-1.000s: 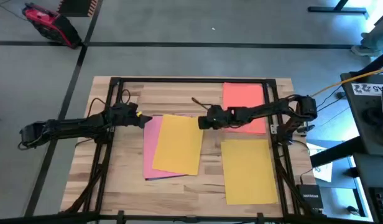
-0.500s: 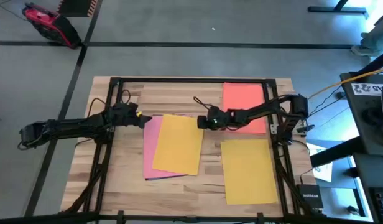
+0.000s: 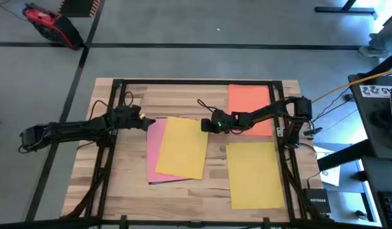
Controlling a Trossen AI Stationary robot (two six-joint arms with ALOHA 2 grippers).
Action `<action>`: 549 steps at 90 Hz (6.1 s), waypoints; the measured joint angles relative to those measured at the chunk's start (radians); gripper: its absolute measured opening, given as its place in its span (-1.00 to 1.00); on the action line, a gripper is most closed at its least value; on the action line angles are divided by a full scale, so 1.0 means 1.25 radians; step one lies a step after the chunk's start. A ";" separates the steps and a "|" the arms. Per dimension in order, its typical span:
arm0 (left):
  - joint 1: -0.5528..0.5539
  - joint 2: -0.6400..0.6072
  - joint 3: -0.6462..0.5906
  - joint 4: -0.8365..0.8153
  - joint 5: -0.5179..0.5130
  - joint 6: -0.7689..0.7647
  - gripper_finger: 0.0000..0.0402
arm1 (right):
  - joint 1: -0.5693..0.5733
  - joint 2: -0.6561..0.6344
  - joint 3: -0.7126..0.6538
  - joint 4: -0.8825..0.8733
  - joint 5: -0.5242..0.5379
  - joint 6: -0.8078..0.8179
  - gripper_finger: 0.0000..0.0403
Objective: Organize paper
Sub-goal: Put all of the yellow paper at the bottom right of the table, then move the papers, then put all of the pink paper at the upper middle of the table
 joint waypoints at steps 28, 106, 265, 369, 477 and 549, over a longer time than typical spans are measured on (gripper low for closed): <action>0.000 0.000 0.000 -0.010 0.000 0.001 -1.00 | -0.003 -0.222 0.000 -0.306 -0.139 -0.119 -1.00; 0.000 0.000 0.000 -0.022 -0.013 -0.002 -1.00 | 0.225 -0.576 0.001 -1.040 -0.082 0.062 -1.00; 0.000 0.000 0.000 -0.023 0.011 -0.016 -1.00 | 0.363 -0.572 0.002 -1.117 -0.027 0.137 -0.94; -0.100 -0.001 0.105 -0.122 0.217 0.380 -1.00 | 0.098 0.176 0.324 -0.297 -0.013 -0.545 -1.00; -0.199 -0.032 0.110 -0.395 0.032 0.160 -1.00 | -0.067 0.344 0.711 -0.334 -0.133 -0.416 -0.47; -0.199 0.000 0.105 -0.436 -0.001 0.186 -1.00 | -0.061 0.424 0.711 -0.274 -0.156 -0.291 -0.34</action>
